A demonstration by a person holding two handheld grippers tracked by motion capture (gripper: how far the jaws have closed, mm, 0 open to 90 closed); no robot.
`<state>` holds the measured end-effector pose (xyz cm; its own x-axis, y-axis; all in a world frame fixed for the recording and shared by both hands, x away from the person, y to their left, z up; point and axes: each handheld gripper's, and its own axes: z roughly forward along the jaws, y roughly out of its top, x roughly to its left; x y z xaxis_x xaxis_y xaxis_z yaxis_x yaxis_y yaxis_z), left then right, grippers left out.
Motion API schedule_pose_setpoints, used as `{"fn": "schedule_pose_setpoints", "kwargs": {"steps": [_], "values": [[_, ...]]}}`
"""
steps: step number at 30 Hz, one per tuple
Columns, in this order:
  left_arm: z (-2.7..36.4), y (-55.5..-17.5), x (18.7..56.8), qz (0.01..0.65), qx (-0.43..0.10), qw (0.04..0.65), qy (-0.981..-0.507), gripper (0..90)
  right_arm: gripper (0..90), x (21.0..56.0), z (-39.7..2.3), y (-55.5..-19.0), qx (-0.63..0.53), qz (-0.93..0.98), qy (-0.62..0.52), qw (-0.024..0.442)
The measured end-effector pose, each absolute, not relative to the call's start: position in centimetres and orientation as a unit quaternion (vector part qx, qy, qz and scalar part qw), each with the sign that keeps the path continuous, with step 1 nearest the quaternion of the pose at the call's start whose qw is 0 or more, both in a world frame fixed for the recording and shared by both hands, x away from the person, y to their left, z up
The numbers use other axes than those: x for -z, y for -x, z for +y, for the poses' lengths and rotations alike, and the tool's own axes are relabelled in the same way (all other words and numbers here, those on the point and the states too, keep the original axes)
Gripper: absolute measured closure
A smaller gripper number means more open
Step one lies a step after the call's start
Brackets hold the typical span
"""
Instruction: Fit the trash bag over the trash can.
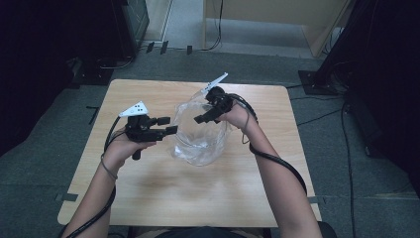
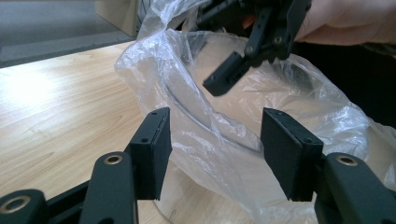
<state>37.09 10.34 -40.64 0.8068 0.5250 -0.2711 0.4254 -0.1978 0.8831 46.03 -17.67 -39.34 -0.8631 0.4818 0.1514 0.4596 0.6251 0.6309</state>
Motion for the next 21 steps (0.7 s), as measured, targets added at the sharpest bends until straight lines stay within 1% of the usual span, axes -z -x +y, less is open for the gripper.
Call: {"fn": "schedule_pose_setpoints", "kwargs": {"steps": [4,8,9,11,14,17,21], "values": [[10.2,-37.0,40.5,0.302,-0.055,0.551,-0.776,42.9,28.5,39.9,-18.1,-45.8,-0.351,0.898,-0.265,0.013],[10.2,-36.9,40.2,0.300,-0.064,0.551,-0.776,44.5,27.4,38.7,-18.5,-45.5,-0.374,0.886,-0.273,0.032],[10.2,-36.9,40.2,0.300,-0.066,0.551,-0.776,45.6,27.3,38.3,-18.6,-45.5,-0.379,0.883,-0.273,0.038],[10.2,-36.9,40.1,0.301,-0.065,0.552,-0.775,50.8,27.1,37.3,-18.6,-45.1,-0.392,0.877,-0.276,0.038],[10.3,-36.9,39.8,0.302,-0.072,0.557,-0.770,53.7,26.2,36.5,-18.5,-44.6,-0.398,0.874,-0.275,0.042],[10.4,-36.8,39.6,0.303,-0.072,0.561,-0.767,54.7,26.3,36.1,-18.7,-44.2,-0.410,0.870,-0.269,0.051],[10.4,-36.9,39.6,0.304,-0.082,0.557,-0.769,53.0,25.2,36.1,-19.3,-44.2,-0.415,0.863,-0.287,0.039]]}}
